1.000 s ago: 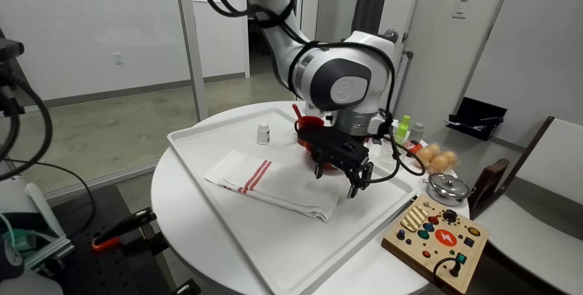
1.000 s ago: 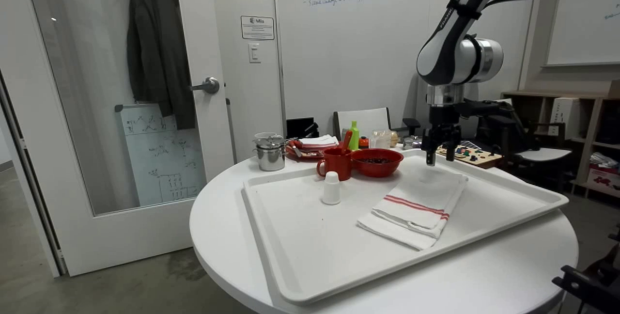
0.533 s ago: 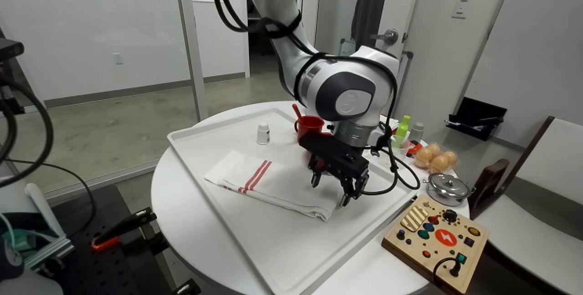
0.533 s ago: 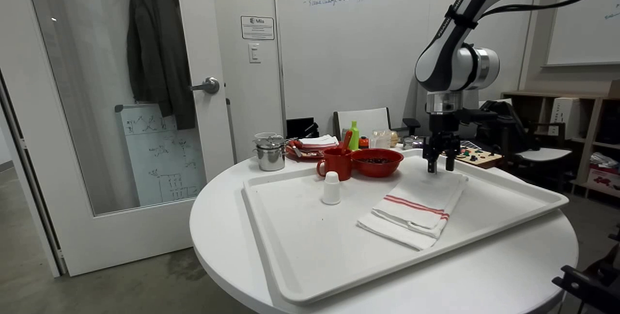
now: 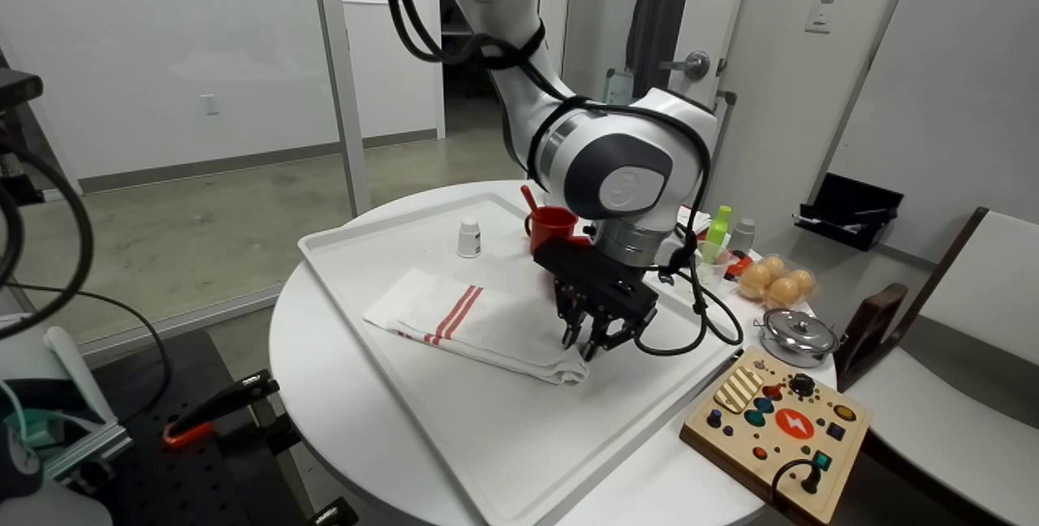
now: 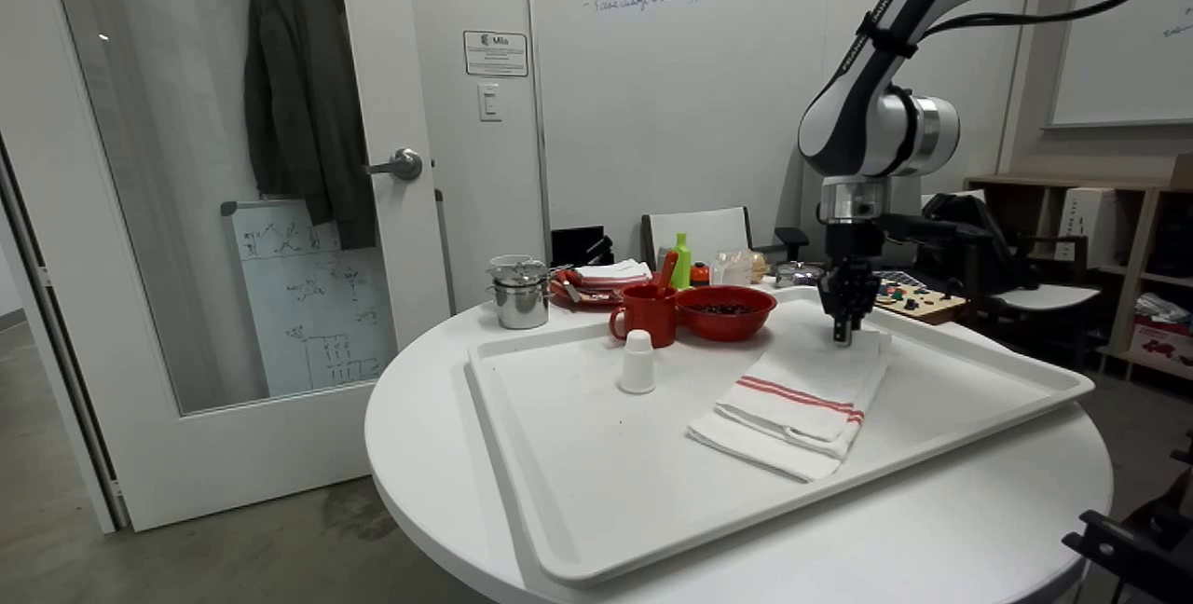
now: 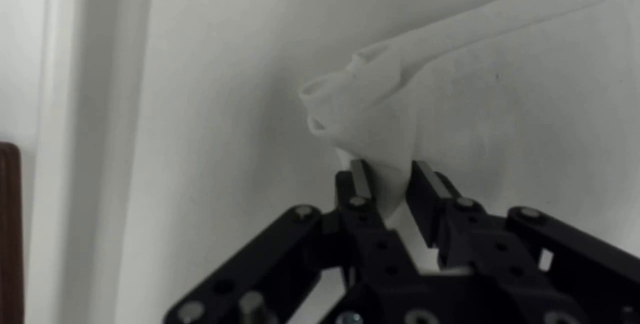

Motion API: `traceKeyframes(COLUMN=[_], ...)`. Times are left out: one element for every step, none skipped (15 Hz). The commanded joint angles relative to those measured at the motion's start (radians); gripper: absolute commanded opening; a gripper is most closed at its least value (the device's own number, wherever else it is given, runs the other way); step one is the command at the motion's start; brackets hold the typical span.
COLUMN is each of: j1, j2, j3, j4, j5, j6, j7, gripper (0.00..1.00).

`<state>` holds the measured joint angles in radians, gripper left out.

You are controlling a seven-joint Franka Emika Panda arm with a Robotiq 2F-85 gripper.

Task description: Fold the white and red towel from right to left

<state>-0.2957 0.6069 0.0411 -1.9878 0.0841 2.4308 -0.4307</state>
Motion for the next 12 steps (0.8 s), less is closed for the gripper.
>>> traceKeyframes(j1=[-0.020,-0.022,-0.022,-0.023,-0.024,-0.024,-0.024,-0.022,-0.020,-0.018,-0.012,-0.010], j2=[-0.003,-0.007,-0.011,-0.016,-0.023,-0.031,-0.040,-0.050,-0.064,-0.075,-0.094,-0.105], j3=[0.023,0.025,0.027,0.029,0.031,0.032,0.033,0.033,0.033,0.033,0.031,0.031], j4=[0.016,0.015,0.013,0.011,0.009,0.007,0.006,0.003,-0.002,-0.006,-0.013,-0.015], j5=[0.036,0.038,0.039,0.039,0.040,0.041,0.043,0.043,0.044,0.044,0.042,0.043], j6=[-0.031,-0.034,-0.037,-0.040,-0.045,-0.051,-0.062,-0.070,-0.078,-0.085,-0.096,-0.105], j7=[-0.046,-0.050,-0.053,-0.057,-0.061,-0.063,-0.064,-0.063,-0.061,-0.061,-0.058,-0.059], gripper=[0.07,0.05,0.02,0.08,0.09,0.08,0.09,0.09,0.09,0.09,0.08,0.09])
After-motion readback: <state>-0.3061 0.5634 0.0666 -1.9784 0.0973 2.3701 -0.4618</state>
